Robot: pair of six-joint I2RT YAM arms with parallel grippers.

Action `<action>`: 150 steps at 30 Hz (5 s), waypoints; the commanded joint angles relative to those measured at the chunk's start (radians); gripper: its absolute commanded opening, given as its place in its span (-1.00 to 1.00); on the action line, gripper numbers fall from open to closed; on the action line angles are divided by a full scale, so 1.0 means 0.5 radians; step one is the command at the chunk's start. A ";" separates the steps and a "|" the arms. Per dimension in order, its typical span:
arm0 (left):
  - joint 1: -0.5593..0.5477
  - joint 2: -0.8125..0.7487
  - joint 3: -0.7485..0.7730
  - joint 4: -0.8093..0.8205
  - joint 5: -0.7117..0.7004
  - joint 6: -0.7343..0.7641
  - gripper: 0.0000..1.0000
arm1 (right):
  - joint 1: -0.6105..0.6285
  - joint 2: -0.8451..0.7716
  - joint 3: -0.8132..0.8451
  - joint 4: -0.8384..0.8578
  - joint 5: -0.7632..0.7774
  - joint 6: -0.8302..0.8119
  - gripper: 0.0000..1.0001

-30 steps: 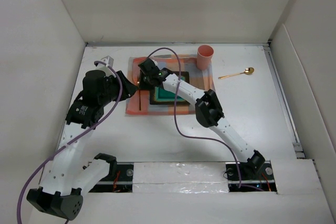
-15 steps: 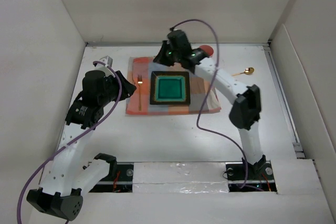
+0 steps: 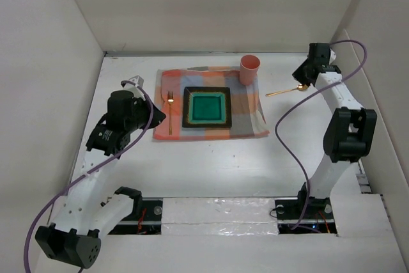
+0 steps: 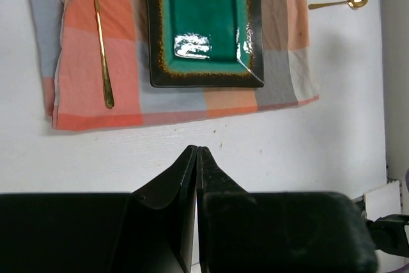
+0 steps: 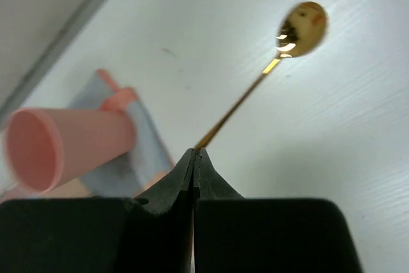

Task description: Set the dinner table for one person

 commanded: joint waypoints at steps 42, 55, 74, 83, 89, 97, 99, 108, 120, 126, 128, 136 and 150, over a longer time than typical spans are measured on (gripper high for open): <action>-0.011 0.433 0.205 0.303 -0.233 0.225 -0.58 | 0.040 1.232 0.971 -0.961 0.365 0.384 -1.00; -0.011 0.531 0.183 0.346 0.006 0.174 -0.59 | 0.046 0.149 0.349 -0.405 0.319 -0.192 -1.00; 0.008 0.528 0.214 0.331 0.028 0.023 -0.57 | 0.804 -0.168 -0.198 -0.298 -0.341 -0.564 -1.00; 0.008 0.375 0.079 0.276 -0.076 0.011 -0.56 | 0.828 0.234 -0.014 -0.249 -0.326 -0.613 -1.00; 0.008 0.329 0.027 0.267 -0.110 0.008 -0.55 | 0.828 0.415 0.069 -0.242 -0.304 -0.635 -1.00; 0.008 0.372 0.036 0.285 -0.085 0.005 -0.55 | 0.788 0.517 0.149 -0.215 -0.276 -0.579 -1.00; 0.008 0.378 0.036 0.291 -0.082 0.005 -0.55 | 0.788 0.547 0.173 -0.215 -0.246 -0.579 -1.00; 0.008 0.405 0.033 0.294 -0.098 0.023 -0.54 | 0.752 0.701 0.262 -0.215 -0.154 -0.576 -1.00; 0.008 0.424 0.051 0.297 -0.092 0.023 -0.51 | 0.770 0.517 0.174 -0.184 -0.141 -0.537 -0.35; 0.008 0.415 0.112 0.279 -0.101 0.026 -0.42 | 0.847 0.180 -0.022 -0.181 -0.117 -0.481 -0.08; 0.008 0.412 0.158 0.267 -0.113 0.023 -0.37 | 0.865 0.082 -0.069 -0.193 -0.101 -0.478 0.07; 0.008 0.396 0.339 0.285 -0.107 -0.066 -0.29 | 0.948 -0.473 -0.204 -0.316 -0.123 -0.432 0.58; 0.008 0.096 0.967 0.295 -0.848 -0.195 -0.14 | 0.866 -1.527 0.143 -0.290 0.305 -0.439 1.00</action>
